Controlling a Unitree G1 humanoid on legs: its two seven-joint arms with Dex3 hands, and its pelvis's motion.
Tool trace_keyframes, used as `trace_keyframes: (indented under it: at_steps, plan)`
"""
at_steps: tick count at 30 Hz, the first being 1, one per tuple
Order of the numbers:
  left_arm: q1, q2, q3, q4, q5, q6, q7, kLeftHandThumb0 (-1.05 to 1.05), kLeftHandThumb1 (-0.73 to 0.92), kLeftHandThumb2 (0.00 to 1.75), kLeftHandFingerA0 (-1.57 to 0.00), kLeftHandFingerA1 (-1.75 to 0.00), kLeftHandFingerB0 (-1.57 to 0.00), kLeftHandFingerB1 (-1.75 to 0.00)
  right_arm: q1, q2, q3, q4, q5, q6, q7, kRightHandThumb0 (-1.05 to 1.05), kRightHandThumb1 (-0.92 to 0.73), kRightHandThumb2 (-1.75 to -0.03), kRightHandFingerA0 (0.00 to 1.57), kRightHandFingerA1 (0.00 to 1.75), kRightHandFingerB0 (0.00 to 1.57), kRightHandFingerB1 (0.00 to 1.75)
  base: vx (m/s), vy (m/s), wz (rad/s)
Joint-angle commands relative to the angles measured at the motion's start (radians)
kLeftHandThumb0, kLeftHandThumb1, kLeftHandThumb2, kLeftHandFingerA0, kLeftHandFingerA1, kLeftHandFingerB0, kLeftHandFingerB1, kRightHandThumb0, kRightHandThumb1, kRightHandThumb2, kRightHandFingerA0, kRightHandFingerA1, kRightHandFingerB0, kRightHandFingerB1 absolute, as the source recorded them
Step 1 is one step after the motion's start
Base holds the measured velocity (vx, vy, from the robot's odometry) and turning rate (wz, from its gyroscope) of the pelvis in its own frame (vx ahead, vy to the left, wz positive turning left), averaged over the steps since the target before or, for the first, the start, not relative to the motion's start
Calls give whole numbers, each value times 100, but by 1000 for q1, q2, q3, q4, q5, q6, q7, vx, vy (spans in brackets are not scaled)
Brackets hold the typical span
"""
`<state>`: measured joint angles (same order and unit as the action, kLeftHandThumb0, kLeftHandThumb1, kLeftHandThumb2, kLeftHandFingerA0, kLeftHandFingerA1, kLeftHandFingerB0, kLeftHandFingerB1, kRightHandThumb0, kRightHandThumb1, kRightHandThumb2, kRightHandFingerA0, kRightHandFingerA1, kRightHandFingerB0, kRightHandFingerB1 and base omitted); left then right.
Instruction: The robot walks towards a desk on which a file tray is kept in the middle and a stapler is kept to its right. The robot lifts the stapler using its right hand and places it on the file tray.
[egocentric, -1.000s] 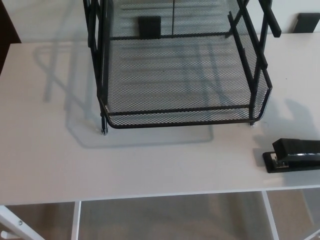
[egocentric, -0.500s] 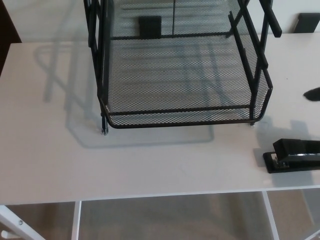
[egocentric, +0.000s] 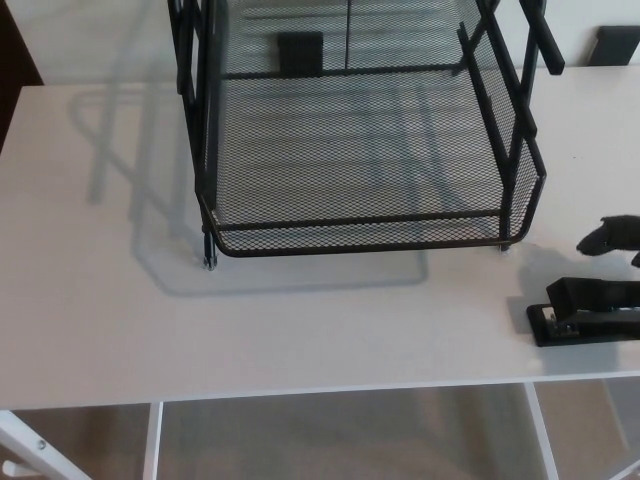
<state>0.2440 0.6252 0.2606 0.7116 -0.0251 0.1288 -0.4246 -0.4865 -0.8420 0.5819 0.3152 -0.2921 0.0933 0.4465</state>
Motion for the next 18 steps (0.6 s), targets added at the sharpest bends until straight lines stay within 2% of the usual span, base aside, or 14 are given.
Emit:
trace_keyframes:
  at_steps: [1,4,5,7,8,9,10,11,12,13,15,16,17,18]
  plan:
    - [8,-5,-3,-43,-15,39,-8,-70,87,66,-18,-44,-13,-35,-51,28,112,90,-287,-168,-107,-65,-45,-80,21,52,15,41,0,0,0]
    - [0,-2,-9,-26,-9,27,-9,-70,86,65,-18,-43,-12,-34,-50,39,131,108,-310,-163,-130,-64,-43,-79,22,54,15,42,0,0,0]
    - [-16,4,-22,9,7,7,-7,-36,56,111,-2,-51,0,-51,-41,44,132,114,-311,-163,-144,-63,-43,-78,25,56,16,42,0,0,0]
    - [-19,5,-25,11,8,4,-7,-36,56,111,-2,-51,0,-51,-39,42,130,114,-313,-165,-149,-63,-43,-78,25,56,16,42,0,0,0]
    - [-28,4,-26,26,6,1,-7,-36,56,111,-1,-51,0,-50,-31,40,137,118,-341,-170,-198,-58,-53,-56,43,50,29,32,0,0,0]
    - [-42,1,-27,48,4,-4,-7,-36,56,111,-1,-51,0,-50,-20,37,146,122,-383,-177,-271,-58,-53,-56,43,50,29,32,0,0,0]
    - [-51,6,-47,67,27,-25,1,-70,89,66,-18,-42,-14,-35,-10,31,152,134,-415,-204,-348,-56,-53,-57,48,51,33,31,0,0,0]
    - [-56,4,-45,69,22,-17,0,-69,89,66,-18,-43,-14,-36,0,32,150,142,-427,-212,-399,-58,-43,-80,50,62,30,46,0,0,0]
    - [-59,1,-43,67,17,-6,-1,-70,87,66,-21,-44,-15,-35,12,39,154,158,-454,-210,-487,-55,-48,-85,68,103,35,50,0,0,0]
    - [-60,0,-41,62,8,1,-9,-70,87,65,-17,-44,-12,-36,29,52,163,185,-505,-196,-638,-44,-64,-61,77,131,49,38,0,0,0]
    - [-58,1,-40,60,2,-5,-19,-70,87,65,-17,-44,-12,-36,36,57,167,197,-530,-186,-717,-44,-64,-61,77,131,49,38,0,0,0]
    - [-40,2,-42,10,5,23,-10,-70,88,66,-19,-44,-14,-36,62,60,158,193,-553,-203,-869,-18,-64,-61,92,171,66,54,0,0,0]
    - [-40,2,-42,10,5,23,-10,-70,88,66,-19,-44,-14,-36,62,60,159,195,-553,-204,-872,-18,-64,-61,92,171,66,54,0,0,0]
    - [-35,4,-48,0,15,25,-1,-71,89,66,-21,-43,-17,-36,67,60,156,194,-556,-215,-911,-25,-64,-61,90,173,76,63,0,0,0]
